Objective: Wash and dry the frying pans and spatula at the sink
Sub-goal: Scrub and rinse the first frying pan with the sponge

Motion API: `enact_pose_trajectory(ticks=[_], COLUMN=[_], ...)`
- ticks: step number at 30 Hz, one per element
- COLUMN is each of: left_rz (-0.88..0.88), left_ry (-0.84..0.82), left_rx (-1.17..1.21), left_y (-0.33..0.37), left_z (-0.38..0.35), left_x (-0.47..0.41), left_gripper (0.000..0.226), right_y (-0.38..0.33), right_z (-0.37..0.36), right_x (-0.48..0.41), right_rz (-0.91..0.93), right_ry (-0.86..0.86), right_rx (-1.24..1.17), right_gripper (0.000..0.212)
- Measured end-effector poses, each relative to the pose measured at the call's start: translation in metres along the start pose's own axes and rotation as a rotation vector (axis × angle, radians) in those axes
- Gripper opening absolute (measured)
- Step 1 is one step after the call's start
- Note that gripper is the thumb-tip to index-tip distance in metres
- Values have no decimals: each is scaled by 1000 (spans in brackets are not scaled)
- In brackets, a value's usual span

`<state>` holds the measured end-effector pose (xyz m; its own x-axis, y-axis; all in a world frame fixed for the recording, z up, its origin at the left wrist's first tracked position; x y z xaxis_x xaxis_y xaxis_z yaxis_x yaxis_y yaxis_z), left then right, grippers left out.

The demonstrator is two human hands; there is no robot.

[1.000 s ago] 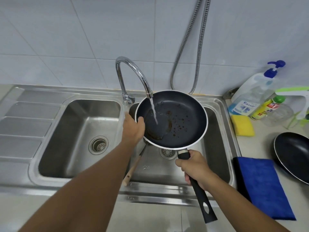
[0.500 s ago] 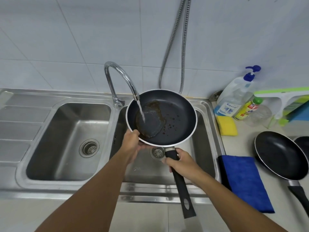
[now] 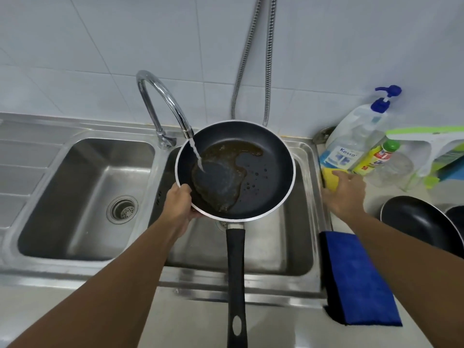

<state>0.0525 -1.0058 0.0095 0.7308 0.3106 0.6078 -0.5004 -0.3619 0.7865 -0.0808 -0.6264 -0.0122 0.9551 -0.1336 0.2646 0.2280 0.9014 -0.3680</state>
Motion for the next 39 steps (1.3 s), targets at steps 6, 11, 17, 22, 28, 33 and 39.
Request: enact_pose_trajectory(ticks=[6, 11, 17, 22, 28, 33, 39], left_rz=[-43, -79, -82, -121, -137, -128, -107], left_ry=[42, 94, 124, 132, 121, 84, 81], left_rx=[-14, -21, -33, -116, -168, -195, -200], left_y=[5, 2, 5, 17, 21, 17, 8], left_z=[-4, 4, 17, 26, 34, 38, 47], left_x=[-5, -3, 6, 14, 14, 6, -2], left_gripper=[28, 22, 23, 25, 29, 27, 28], right_y=[20, 23, -16, -77, -172, -245, -323], right_z=[-14, -11, -1, 11, 32, 24, -3], right_x=[-10, 0, 31, 49, 43, 28, 5], right_rz=[-117, -76, -92, 99, 308, 443, 777], right_ry=[-90, -16, 34, -123, -336, -357, -394], right_rx=[15, -112, -1098, -1637, -1550, -1048, -176], right_gripper=[62, 45, 43, 34, 32, 44, 67])
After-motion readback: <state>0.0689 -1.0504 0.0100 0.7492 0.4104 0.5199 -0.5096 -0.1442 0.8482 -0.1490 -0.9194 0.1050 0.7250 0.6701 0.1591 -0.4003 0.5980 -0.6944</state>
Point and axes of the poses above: each hand's wrist, its own x-axis away from the middle knuckle, its own z-axis out of the back of the hand, y = z × x, the point moved 3 cm from there along -x, towards the middle knuckle, and after that the axes turned 8 degrees about -y, right-handed, at the moved point
